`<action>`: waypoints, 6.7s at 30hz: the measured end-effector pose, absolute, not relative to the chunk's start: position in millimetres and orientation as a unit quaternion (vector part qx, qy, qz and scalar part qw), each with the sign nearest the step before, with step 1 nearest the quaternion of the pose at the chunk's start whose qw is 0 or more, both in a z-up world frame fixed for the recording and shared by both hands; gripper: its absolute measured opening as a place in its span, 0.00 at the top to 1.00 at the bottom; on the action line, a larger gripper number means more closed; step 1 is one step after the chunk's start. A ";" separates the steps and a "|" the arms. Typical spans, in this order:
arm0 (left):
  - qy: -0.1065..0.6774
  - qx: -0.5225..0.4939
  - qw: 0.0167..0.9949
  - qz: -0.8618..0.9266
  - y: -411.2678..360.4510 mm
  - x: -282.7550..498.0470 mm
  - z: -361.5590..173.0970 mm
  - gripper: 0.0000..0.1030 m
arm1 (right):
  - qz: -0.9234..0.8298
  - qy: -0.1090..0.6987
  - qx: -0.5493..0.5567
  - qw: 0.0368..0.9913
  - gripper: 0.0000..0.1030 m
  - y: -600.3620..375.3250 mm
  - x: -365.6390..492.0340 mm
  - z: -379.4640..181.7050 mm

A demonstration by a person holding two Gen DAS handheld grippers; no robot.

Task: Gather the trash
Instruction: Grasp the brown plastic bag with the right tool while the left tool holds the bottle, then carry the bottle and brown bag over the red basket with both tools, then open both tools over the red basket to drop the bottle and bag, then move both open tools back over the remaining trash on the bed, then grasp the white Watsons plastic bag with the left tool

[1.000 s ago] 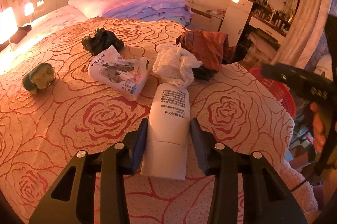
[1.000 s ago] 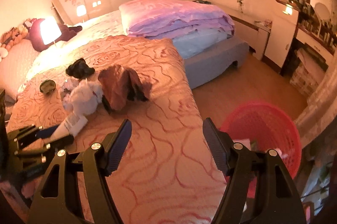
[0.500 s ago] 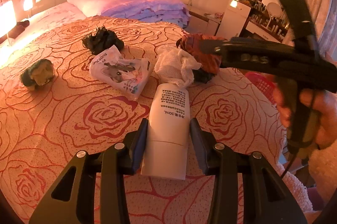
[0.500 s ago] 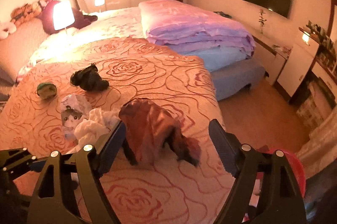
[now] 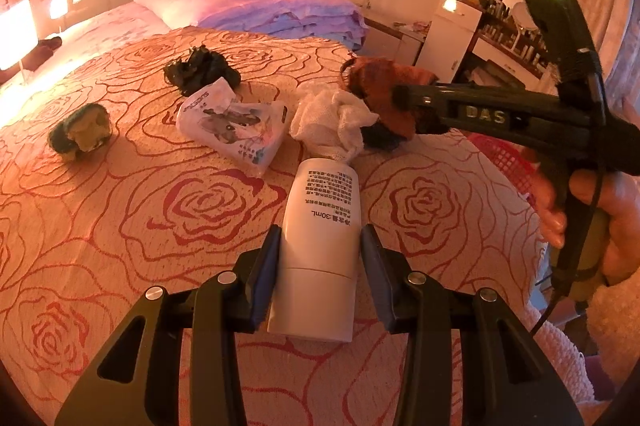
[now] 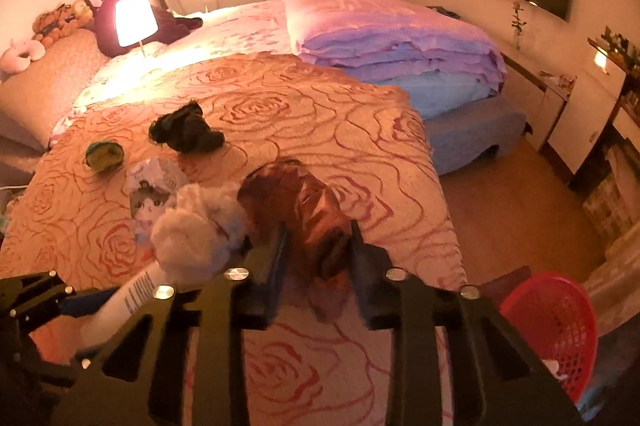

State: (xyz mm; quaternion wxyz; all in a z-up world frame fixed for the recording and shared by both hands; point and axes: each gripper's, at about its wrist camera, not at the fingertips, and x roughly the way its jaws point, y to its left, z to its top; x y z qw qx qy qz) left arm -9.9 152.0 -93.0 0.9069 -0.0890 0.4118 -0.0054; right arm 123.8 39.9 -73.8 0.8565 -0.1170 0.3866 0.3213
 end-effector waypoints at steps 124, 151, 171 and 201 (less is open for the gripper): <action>0.440 0.028 0.880 -0.177 -93.7 136.6 -89.4 0.62 | 0.065 0.411 0.064 0.907 0.70 -239.9 132.7 -81.8; 0.414 -0.013 0.901 -0.129 -42.6 112.1 -69.7 0.30 | 0.072 0.388 0.058 0.917 0.38 -225.5 121.2 -72.7; 0.384 -0.069 0.921 0.007 87.4 60.5 -41.1 0.26 | 0.156 0.361 0.005 0.919 0.29 -149.7 81.6 -57.6; 0.427 -0.172 0.879 0.121 209.5 73.1 -87.4 0.72 | 0.191 0.390 -0.011 0.901 0.28 -113.2 67.6 -80.7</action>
